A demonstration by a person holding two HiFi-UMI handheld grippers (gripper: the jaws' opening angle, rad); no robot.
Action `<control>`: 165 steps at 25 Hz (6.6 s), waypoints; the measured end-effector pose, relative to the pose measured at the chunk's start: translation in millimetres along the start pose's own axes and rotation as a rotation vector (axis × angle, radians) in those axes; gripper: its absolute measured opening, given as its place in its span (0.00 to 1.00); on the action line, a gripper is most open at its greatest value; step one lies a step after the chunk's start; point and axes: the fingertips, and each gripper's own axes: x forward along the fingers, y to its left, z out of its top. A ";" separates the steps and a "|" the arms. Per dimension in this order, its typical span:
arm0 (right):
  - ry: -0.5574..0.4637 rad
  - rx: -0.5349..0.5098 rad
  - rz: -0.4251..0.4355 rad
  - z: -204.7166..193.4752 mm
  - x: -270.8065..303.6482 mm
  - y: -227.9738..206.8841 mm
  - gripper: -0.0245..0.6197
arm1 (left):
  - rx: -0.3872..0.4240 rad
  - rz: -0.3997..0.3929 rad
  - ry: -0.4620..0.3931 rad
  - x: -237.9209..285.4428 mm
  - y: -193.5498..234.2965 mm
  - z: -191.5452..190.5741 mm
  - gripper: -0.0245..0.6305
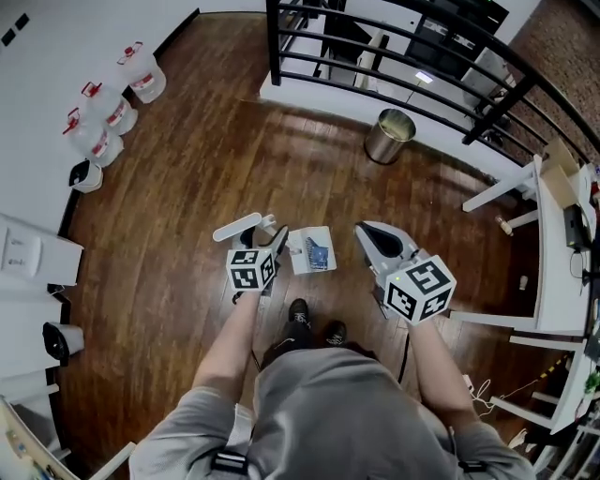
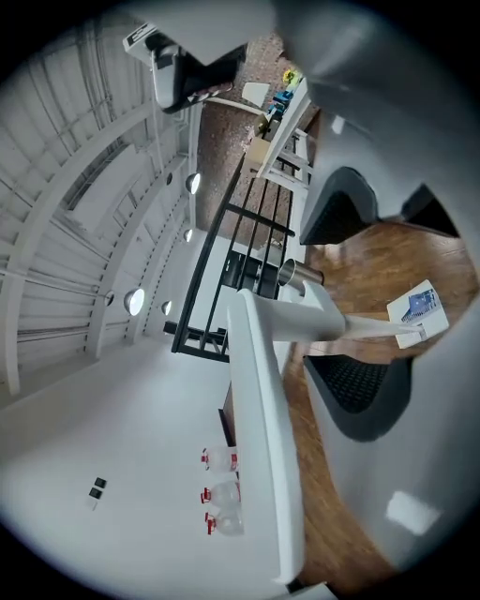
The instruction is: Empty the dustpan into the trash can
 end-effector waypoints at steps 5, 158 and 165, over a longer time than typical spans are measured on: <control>0.005 0.022 -0.045 -1.5 -1.4 -12.4 0.04 | 0.023 0.030 -0.022 14.3 1.1 8.8 0.58; -0.298 0.075 -0.494 232.9 -205.6 -967.5 0.04 | 0.855 -0.415 -0.226 766.8 -767.4 512.0 0.19; -0.314 0.079 -0.409 235.7 -182.2 -955.6 0.04 | 0.791 -0.410 -0.287 743.9 -715.9 541.9 0.19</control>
